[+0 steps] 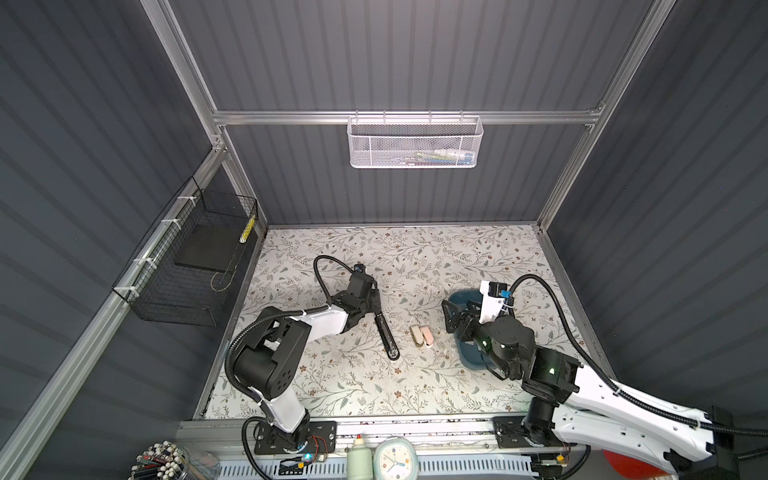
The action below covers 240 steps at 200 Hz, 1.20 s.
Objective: Load the staples into the stapler
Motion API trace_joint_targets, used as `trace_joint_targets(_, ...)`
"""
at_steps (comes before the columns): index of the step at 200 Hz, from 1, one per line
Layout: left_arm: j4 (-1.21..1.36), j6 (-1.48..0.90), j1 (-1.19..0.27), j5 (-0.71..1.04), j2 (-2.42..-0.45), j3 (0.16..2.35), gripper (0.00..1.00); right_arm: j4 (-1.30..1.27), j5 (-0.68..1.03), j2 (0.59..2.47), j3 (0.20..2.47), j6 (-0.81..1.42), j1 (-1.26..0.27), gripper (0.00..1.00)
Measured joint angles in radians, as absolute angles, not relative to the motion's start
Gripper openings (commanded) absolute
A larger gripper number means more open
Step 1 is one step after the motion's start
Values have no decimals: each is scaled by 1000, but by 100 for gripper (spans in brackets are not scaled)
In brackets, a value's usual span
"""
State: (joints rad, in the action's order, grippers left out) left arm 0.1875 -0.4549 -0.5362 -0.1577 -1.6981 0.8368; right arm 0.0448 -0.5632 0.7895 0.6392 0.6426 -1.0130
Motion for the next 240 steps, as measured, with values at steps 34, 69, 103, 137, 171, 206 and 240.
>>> trace_joint_targets(34, 136, -437, -549, -163, -1616, 837, 77, 61, -570, 779, 642, 647, -1013, 95)
trace_joint_targets(69, 77, -429, -560, -168, -1379, 837, 90, 97, -572, 749, 648, 673, -1013, 99)
trace_joint_targets(103, 28, -430, -564, -121, -1194, 832, 96, 209, -632, 717, 673, 811, -1013, 99)
trace_joint_targets(137, 3, -441, -564, -67, -1071, 785, 100, 339, -729, 671, 661, 965, -1012, 99)
trace_joint_targets(171, 4, -441, -564, 5, -1040, 765, 99, 361, -682, 575, 606, 960, -1007, 99)
trace_joint_targets(206, 47, -421, -564, 82, -1049, 767, 99, 252, -633, 485, 487, 795, -1003, 99)
trace_joint_targets(240, 121, -270, -563, 204, -1106, 789, 87, 279, -646, 516, 438, 723, -983, 99)
